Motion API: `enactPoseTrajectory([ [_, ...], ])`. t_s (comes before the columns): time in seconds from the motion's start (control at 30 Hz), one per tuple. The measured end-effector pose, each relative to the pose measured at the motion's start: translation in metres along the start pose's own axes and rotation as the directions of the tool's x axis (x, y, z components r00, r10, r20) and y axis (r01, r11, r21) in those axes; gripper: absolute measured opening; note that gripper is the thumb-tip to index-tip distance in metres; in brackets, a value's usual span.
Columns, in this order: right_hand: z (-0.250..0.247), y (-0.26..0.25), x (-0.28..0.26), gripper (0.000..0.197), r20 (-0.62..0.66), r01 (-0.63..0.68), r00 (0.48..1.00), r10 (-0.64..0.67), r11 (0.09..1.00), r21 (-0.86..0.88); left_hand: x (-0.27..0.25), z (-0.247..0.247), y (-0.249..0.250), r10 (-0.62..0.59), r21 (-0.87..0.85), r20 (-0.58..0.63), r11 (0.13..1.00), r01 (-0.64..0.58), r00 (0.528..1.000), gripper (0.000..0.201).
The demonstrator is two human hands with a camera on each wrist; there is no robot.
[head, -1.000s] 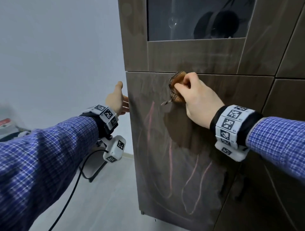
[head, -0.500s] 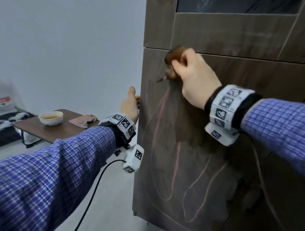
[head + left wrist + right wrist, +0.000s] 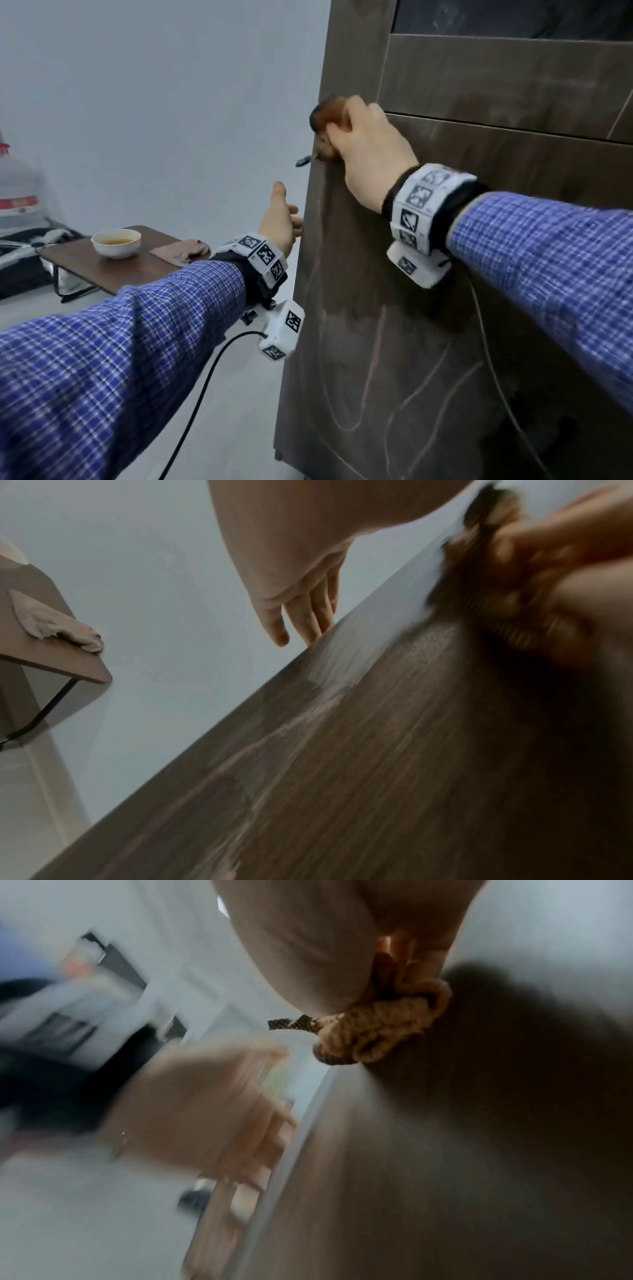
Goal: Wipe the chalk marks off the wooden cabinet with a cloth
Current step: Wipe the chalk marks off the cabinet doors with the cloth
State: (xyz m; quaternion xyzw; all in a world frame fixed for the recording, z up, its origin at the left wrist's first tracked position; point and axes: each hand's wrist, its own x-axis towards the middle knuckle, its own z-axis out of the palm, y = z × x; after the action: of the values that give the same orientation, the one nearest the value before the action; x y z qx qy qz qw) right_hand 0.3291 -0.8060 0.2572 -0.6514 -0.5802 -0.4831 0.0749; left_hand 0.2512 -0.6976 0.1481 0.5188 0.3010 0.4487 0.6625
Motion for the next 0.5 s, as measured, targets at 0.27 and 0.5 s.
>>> enactPoseTrajectory([
  [0.27,0.066,-0.038,-0.186,0.02,0.384,0.371,0.833,-0.399,0.917,0.147,0.002,-0.009,-0.008,-0.019,-0.025,0.036,0.999,0.019,0.999,0.06],
  [0.5,-0.005,0.007,-0.012,0.035,-0.012,-0.102,0.995,0.103,0.993,0.063,0.007,-0.012,-0.008,-0.015,-0.042,0.038,0.999,0.016,0.999,0.063],
])
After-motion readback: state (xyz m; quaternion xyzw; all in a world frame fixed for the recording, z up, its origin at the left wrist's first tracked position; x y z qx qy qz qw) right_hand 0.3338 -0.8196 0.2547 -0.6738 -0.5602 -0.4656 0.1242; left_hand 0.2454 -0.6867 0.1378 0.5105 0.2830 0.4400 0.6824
